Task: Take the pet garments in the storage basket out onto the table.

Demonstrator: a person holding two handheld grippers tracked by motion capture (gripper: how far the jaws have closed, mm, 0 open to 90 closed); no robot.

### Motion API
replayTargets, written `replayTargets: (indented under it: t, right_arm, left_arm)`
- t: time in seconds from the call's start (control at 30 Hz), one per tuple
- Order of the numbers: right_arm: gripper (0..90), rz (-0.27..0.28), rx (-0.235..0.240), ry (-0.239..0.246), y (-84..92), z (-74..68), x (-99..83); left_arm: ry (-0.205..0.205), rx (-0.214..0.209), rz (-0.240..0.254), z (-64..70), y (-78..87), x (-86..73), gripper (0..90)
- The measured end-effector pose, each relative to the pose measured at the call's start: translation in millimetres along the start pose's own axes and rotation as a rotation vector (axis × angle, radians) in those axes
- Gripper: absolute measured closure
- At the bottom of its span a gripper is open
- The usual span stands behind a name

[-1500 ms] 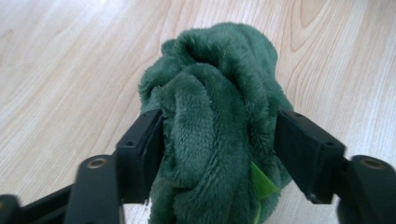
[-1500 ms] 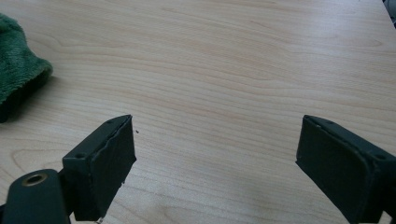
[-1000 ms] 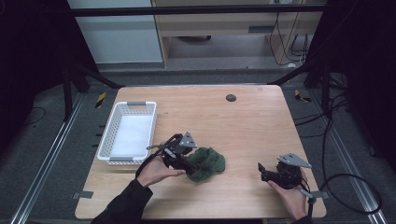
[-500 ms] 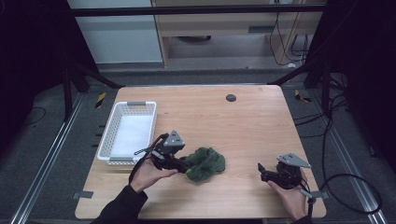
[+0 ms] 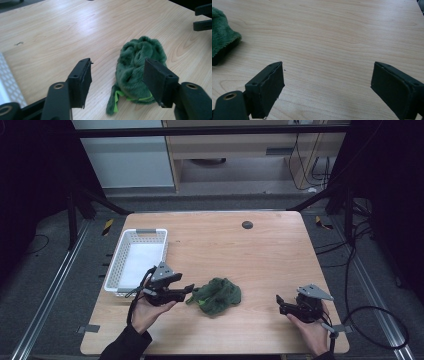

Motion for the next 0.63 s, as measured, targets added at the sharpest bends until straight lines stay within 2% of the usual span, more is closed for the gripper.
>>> replayTargets:
  t: [0.17,0.33,0.63]
  right_arm:
    - [11.2,-0.002,0.003,0.009,-0.8,-1.2,-0.3]
    - [11.3,-0.002,0.006,0.008,-0.9,-1.4,-1.1]
    - [11.3,-0.005,0.004,0.015,-0.3,-1.5,-3.1]
  left_arm:
    - [0.03,0.045,-0.006,-4.8,1.7,-16.7,44.2]
    - [0.053,0.07,-0.004,-6.3,1.5,-27.1,45.5]
    - [0.097,0.121,0.02,-11.3,14.4,-43.4,46.5]
Point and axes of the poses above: each handheld gripper's, and its own axes: y roughly backward along the jaws, x roughly out of its top, z roughly to its right, the point moved 1 cm from there along -y, roughly forward along the jaws, and after that the axes turned 13 degrees about x, right-handed, at the moved point
